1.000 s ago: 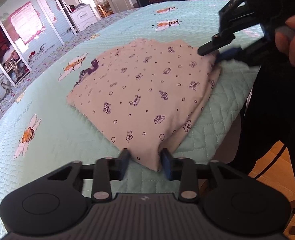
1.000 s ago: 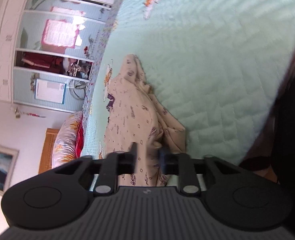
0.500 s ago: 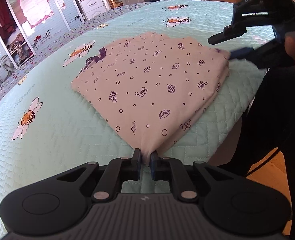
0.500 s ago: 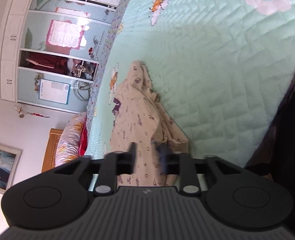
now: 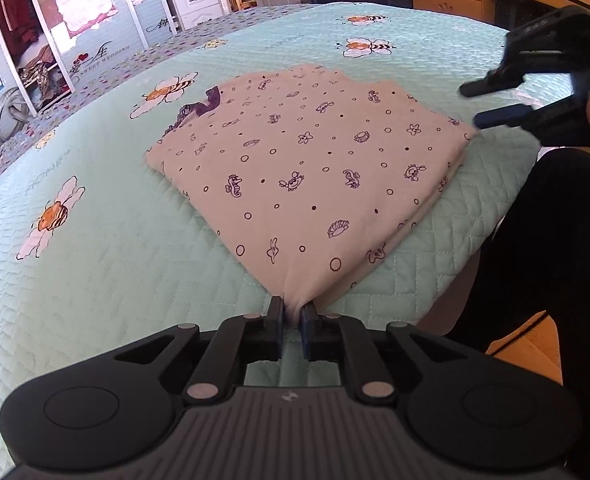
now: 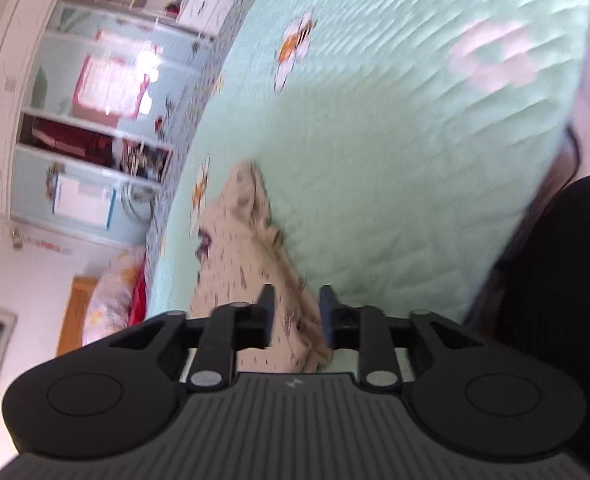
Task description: Fold clothes
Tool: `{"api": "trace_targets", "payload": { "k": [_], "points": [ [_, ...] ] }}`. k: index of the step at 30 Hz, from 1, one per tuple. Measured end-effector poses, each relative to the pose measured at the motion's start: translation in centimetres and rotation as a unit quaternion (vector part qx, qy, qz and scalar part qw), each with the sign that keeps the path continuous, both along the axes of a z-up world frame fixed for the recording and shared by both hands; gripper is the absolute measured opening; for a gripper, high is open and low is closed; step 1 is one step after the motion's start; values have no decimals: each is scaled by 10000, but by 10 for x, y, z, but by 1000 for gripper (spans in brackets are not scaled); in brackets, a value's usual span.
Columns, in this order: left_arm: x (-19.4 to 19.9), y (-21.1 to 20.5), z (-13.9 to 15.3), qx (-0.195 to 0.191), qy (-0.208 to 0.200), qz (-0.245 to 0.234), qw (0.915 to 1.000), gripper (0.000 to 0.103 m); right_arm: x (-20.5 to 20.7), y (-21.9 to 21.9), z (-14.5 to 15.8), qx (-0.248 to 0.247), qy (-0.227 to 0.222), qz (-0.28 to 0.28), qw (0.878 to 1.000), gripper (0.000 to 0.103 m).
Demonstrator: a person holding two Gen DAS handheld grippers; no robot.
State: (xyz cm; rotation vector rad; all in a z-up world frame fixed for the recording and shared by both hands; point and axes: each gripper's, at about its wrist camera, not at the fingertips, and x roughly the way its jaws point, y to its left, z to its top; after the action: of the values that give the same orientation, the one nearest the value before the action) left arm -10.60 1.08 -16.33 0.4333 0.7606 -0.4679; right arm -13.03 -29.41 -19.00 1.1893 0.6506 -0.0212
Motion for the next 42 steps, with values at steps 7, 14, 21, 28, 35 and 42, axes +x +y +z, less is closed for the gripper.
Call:
{"api": "trace_targets", "payload": {
  "k": [7, 14, 21, 28, 35, 42],
  "points": [
    [1, -3, 0, 24, 6, 33, 10000, 11, 1, 27, -9, -116, 724, 946, 9928, 32],
    [7, 2, 6, -57, 39, 184, 9998, 30, 16, 33, -22, 172, 695, 742, 9947, 30],
    [8, 3, 8, -146, 102, 179, 9997, 30, 2, 26, -17, 194, 818, 754, 9936, 31],
    [8, 0, 3, -63, 115, 38, 9999, 31, 9, 31, -33, 531, 575, 444, 9959, 28],
    [3, 1, 6, -99, 36, -75, 9999, 6, 3, 26, -18, 110, 474, 292, 9984, 5],
    [1, 8, 12, -220, 119, -37, 9997, 9, -12, 6, -13, 81, 445, 35, 9990, 9]
  ]
}}
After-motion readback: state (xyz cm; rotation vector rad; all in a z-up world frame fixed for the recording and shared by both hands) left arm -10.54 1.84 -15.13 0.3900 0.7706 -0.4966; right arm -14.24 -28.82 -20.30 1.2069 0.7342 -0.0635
